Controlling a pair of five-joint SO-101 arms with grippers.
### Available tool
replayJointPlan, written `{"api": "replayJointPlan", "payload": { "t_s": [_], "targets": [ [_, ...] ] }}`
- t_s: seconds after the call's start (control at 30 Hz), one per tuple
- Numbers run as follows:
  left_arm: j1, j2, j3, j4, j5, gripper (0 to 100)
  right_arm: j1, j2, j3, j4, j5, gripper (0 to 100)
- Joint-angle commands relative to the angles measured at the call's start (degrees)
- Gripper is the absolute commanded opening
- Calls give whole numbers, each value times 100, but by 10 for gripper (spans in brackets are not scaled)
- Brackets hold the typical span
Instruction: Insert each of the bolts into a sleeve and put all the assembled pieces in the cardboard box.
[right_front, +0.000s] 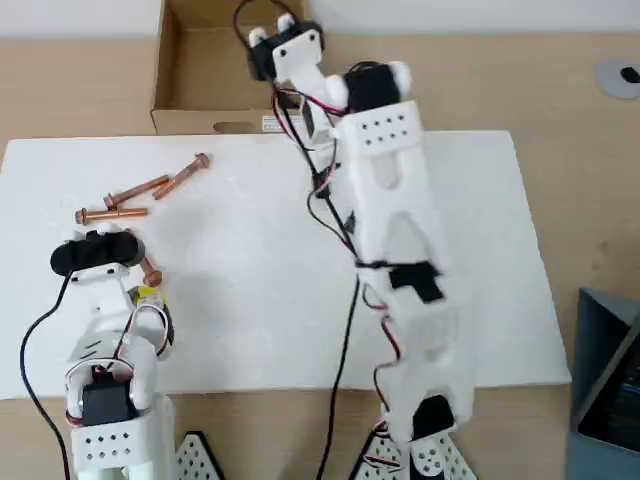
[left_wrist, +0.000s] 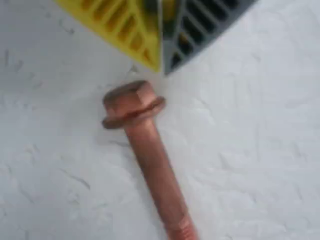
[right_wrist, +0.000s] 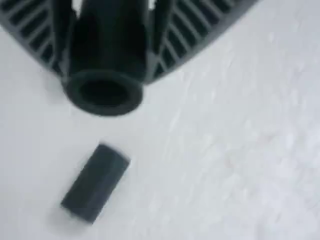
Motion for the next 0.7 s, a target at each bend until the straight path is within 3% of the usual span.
{"api": "replayJointPlan", "payload": {
  "t_s": [0.0,0.43,0.53,0.67],
  "targets": [
    [-26,-40,-26,9,-26,2,75,-1270,919,141,-79,10],
    [-18,-40,-35,0,-44,15,1218,-4268,4048,97,-949,10],
    [-18,-31,-105,70,-360,66,1508,-4813,4699,88,-1037,10],
    [-18,-31,-404,255,-695,57,1930,-5525,5701,-264,-1037,10]
  ]
}}
